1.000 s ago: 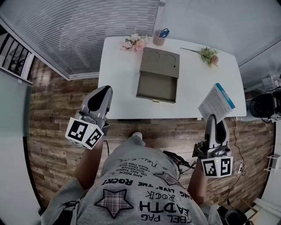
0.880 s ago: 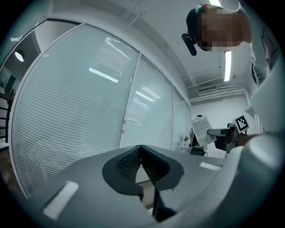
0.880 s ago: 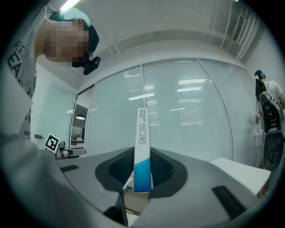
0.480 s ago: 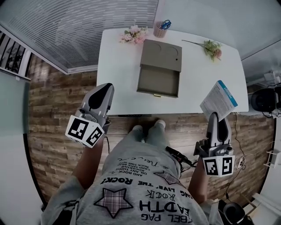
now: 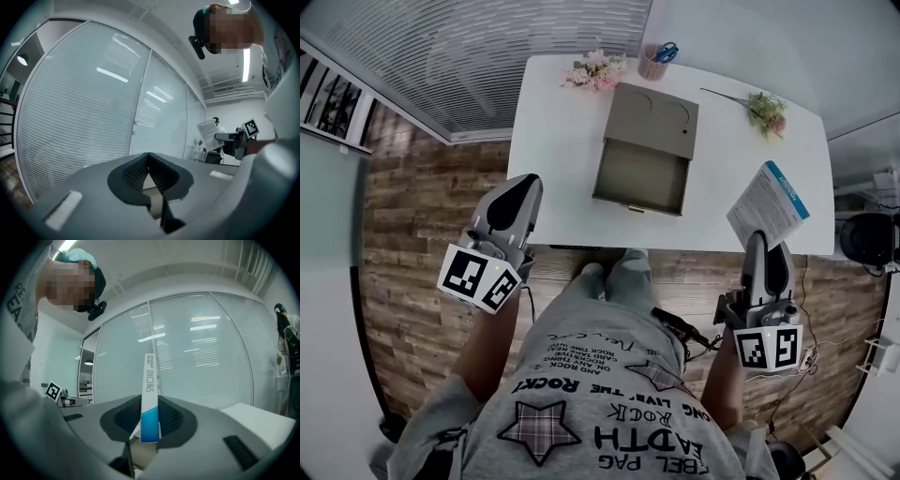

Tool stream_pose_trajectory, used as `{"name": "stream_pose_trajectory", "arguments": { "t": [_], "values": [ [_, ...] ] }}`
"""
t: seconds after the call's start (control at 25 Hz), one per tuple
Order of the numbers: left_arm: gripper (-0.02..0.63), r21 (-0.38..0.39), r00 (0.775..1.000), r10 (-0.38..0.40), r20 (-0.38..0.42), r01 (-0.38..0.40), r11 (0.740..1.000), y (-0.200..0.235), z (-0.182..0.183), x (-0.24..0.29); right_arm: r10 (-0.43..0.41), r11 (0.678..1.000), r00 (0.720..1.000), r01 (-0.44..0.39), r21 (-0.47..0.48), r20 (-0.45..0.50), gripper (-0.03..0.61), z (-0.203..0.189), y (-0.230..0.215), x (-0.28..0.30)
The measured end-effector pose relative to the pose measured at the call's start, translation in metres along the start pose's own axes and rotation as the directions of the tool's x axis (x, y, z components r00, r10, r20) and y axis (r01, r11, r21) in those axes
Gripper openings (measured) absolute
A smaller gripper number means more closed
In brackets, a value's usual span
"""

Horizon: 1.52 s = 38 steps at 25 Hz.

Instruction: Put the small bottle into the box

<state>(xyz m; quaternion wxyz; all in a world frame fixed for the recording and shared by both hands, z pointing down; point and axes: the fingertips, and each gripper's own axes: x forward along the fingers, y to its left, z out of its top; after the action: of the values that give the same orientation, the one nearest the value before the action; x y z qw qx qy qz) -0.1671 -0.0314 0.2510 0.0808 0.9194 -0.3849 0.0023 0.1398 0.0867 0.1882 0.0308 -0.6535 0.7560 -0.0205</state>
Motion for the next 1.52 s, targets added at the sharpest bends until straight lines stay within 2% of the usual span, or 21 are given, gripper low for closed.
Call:
{"name": "stream_pose_trajectory", "arguments": {
  "t": [0.36,0.6,0.84,1.08,1.28,1.4,1.52],
  "values": [
    [0.011,0.001,0.996,0.084,0.007,-0.084,0.996,-0.002,0.004,0.024,0.074,0.997,0.997,-0.074,0.024,-0.003,0.097,-0.003,-0.034,0.033],
    [0.011,0.004,0.988,0.150,0.027,-0.151,0.989,-0.006,0.014,0.049,0.156,0.987,0.988,-0.156,0.028,-0.002,0.097,0.003,-0.060,0.066],
    [0.011,0.002,0.971,0.238,0.025,-0.239,0.971,-0.008,0.008,0.060,0.270,0.962,0.963,-0.270,0.034,-0.011,0.097,0.003,-0.073,0.100],
    [0.011,0.001,0.955,0.296,0.013,-0.296,0.955,-0.014,0.003,0.056,0.341,0.939,0.940,-0.340,0.044,-0.015,0.095,0.003,-0.076,0.113],
    [0.011,-0.004,0.957,0.290,-0.010,-0.290,0.957,-0.013,-0.003,0.061,0.347,0.936,0.937,-0.345,0.064,-0.028,0.097,-0.006,-0.075,0.120],
    [0.011,-0.004,0.966,0.260,-0.001,-0.260,0.966,-0.009,0.000,0.070,0.338,0.940,0.940,-0.335,0.058,-0.041,0.097,-0.007,-0.072,0.122],
    [0.011,0.029,0.975,0.222,-0.003,-0.222,0.975,-0.004,-0.001,0.084,0.310,0.950,0.949,-0.307,0.053,-0.058,0.097,-0.010,-0.071,0.124]
  ]
}}
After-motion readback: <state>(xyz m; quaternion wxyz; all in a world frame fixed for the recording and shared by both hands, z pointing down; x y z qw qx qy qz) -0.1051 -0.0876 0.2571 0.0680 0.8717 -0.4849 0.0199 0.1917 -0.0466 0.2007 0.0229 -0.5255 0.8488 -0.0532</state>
